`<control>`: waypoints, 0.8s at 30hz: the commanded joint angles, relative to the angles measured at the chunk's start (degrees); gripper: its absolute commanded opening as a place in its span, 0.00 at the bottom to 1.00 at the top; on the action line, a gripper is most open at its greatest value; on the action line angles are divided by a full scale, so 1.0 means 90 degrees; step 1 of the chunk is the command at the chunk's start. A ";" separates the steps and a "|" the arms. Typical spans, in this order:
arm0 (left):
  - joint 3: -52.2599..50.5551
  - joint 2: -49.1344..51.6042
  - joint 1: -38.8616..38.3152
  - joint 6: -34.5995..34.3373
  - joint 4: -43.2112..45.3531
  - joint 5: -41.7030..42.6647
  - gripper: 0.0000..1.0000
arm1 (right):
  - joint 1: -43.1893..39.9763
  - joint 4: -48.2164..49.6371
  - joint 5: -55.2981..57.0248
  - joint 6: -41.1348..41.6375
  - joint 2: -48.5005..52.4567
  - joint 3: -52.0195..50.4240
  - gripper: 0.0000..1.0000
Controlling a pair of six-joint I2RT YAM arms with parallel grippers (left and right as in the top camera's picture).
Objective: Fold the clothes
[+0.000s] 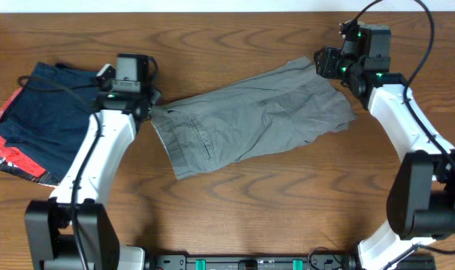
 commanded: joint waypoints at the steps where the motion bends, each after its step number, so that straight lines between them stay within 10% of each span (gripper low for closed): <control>1: 0.0126 -0.0070 -0.0010 0.0104 -0.0345 0.1141 0.62 | 0.0034 -0.0559 -0.0005 -0.0221 -0.0100 0.0117 0.41; 8: -0.0012 -0.0063 -0.0347 0.0146 -0.1812 0.1586 0.47 | 0.0223 -0.1700 0.0017 -0.0515 0.0624 0.0085 0.33; 24: -0.0947 0.0860 -0.1350 0.0277 -0.1030 0.1802 0.47 | 0.0007 -0.4792 0.2091 0.0835 0.1518 0.0083 0.36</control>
